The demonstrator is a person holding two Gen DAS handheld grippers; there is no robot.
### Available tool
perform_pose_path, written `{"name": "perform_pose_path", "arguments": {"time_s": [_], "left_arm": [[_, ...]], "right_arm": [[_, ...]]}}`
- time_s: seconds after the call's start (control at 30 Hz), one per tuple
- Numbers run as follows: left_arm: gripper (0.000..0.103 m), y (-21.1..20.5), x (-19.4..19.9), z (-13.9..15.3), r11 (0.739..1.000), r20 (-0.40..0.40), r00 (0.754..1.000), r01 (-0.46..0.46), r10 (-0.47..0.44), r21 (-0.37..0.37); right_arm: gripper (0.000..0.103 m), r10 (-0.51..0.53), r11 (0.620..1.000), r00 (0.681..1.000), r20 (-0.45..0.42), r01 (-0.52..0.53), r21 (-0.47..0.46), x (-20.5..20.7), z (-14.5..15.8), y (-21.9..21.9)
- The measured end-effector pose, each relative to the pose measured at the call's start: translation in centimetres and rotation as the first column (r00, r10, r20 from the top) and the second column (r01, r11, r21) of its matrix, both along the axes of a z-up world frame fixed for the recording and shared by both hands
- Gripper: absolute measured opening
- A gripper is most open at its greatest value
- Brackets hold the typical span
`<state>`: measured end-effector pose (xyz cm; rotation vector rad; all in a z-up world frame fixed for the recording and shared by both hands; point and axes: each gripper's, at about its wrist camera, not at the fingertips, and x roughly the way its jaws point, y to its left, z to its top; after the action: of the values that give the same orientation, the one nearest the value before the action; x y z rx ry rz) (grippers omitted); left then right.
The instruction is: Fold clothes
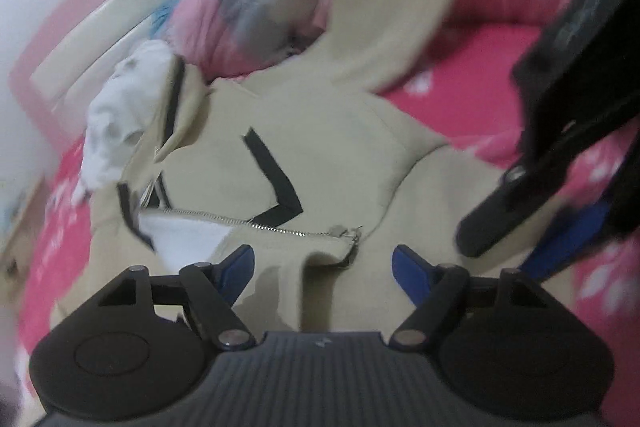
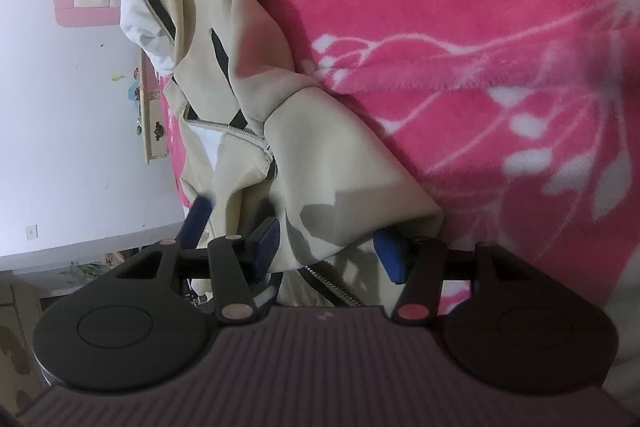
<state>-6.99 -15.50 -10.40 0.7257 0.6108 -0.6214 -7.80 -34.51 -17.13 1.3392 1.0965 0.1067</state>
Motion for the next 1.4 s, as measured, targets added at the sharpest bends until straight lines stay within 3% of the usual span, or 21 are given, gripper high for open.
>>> {"name": "perform_pose_path", "arguments": {"time_s": [0.03,0.13,0.17,0.2,0.27,0.3,0.33,0.43,0.47,0.5,0.63,0.7,0.9,1.0,1.03,1.07,1.1,1.13,1.17,1.3,1.4], "left_arm": [[0.076,-0.1,0.5,-0.1,1.0,0.002,1.0,-0.008,0.008,0.0],[0.053,0.9,2.1,0.3,0.995,-0.036,0.996,-0.079,0.078,-0.057],[0.039,1.7,2.6,0.6,0.988,-0.049,0.991,-0.125,0.121,-0.094],[0.028,2.5,3.1,0.9,0.977,-0.064,0.984,-0.172,0.165,-0.13],[0.026,5.2,3.9,1.8,0.922,-0.124,0.955,-0.293,0.269,-0.252],[0.025,6.7,4.3,2.4,0.876,-0.171,0.933,-0.357,0.317,-0.325],[0.024,8.7,4.7,2.8,0.801,-0.244,0.902,-0.429,0.356,-0.417],[0.022,14.9,5.0,2.7,0.5,-0.505,0.764,-0.645,0.402,-0.578],[0.022,16.7,4.7,2.3,0.411,-0.568,0.725,-0.689,0.389,-0.597],[0.022,18.0,4.5,1.9,0.346,-0.612,0.694,-0.72,0.38,-0.602],[0.025,20.9,3.4,0.6,0.24,-0.689,0.632,-0.774,0.355,-0.586],[0.034,21.8,3.3,-0.2,0.199,-0.734,0.6,-0.799,0.317,-0.567],[0.055,23.3,3.4,-1.5,0.138,-0.786,0.555,-0.831,0.273,-0.539],[0.048,23.6,4.2,-2.1,0.116,-0.803,0.547,-0.837,0.239,-0.535],[0.04,23.7,4.4,-2.3,0.116,-0.808,0.539,-0.841,0.237,-0.528],[0.016,23.7,4.7,-2.5,0.117,-0.813,0.532,-0.846,0.235,-0.52],[0.014,23.6,4.7,-2.4,0.129,-0.815,0.531,-0.847,0.231,-0.515],[0.014,23.5,4.4,-2.1,0.138,-0.809,0.543,-0.84,0.224,-0.525],[0.013,23.4,4.1,-1.7,0.148,-0.803,0.555,-0.832,0.217,-0.535],[0.012,23.0,2.6,-0.2,0.147,-0.81,0.574,-0.817,0.119,-0.558],[0.012,21.7,1.5,0.2,0.192,-0.802,0.596,-0.792,0.036,-0.58]], "right_arm": [[0.051,0.003,1.0,1.0,0.003,-0.003,-0.003,-0.1,0.1,0.0],[0.052,0.001,1.0,1.0,0.016,-0.001,0.0,-0.2,0.2,0.0],[0.052,-0.001,1.0,1.0,0.017,0.001,0.004,-0.2,0.2,-0.1],[0.052,0.001,1.0,1.0,0.015,-0.001,0.006,-0.1,0.1,-0.1],[0.052,0.001,1.0,1.0,0.017,-0.001,0.02,-0.1,0.0,0.0],[0.052,0.0,1.0,1.0,0.017,0.0,0.026,-0.1,0.0,0.1],[0.052,-0.006,0.999,1.0,0.016,0.005,0.032,-0.2,-0.1,0.1],[0.052,-0.033,0.999,0.999,0.015,0.032,0.043,-0.5,-0.3,0.1],[0.052,-0.04,0.998,0.999,0.016,0.039,0.047,-0.5,-0.4,0.2],[0.052,-0.047,0.997,0.999,0.019,0.046,0.054,-0.4,-0.5,0.4],[0.052,-0.071,0.993,0.997,0.025,0.069,0.096,0.2,-0.9,1.2],[0.052,-0.085,0.992,0.996,0.03,0.081,0.1,0.4,-1.0,1.6],[0.051,-0.178,0.98,0.984,0.033,0.174,0.102,0.4,-0.8,2.5],[0.049,-0.199,0.976,0.98,0.027,0.196,0.096,0.7,-1.0,2.7],[0.043,-0.204,0.975,0.979,0.023,0.201,0.094,0.8,-1.1,2.8],[0.035,-0.208,0.974,0.978,0.018,0.206,0.093,0.9,-1.2,2.9],[0.029,-0.208,0.974,0.978,0.018,0.206,0.089,1.0,-1.2,2.9],[0.01,-0.201,0.977,0.979,0.035,0.197,0.082,1.1,-0.9,2.9],[0.007,-0.189,0.98,0.98,0.063,0.185,0.073,1.3,-0.4,2.8],[0.006,-0.147,0.989,0.976,0.162,0.147,0.012,1.1,2.1,1.6],[0.006,-0.1,0.992,0.972,0.212,0.113,-0.049,0.7,3.9,-0.4]]}}
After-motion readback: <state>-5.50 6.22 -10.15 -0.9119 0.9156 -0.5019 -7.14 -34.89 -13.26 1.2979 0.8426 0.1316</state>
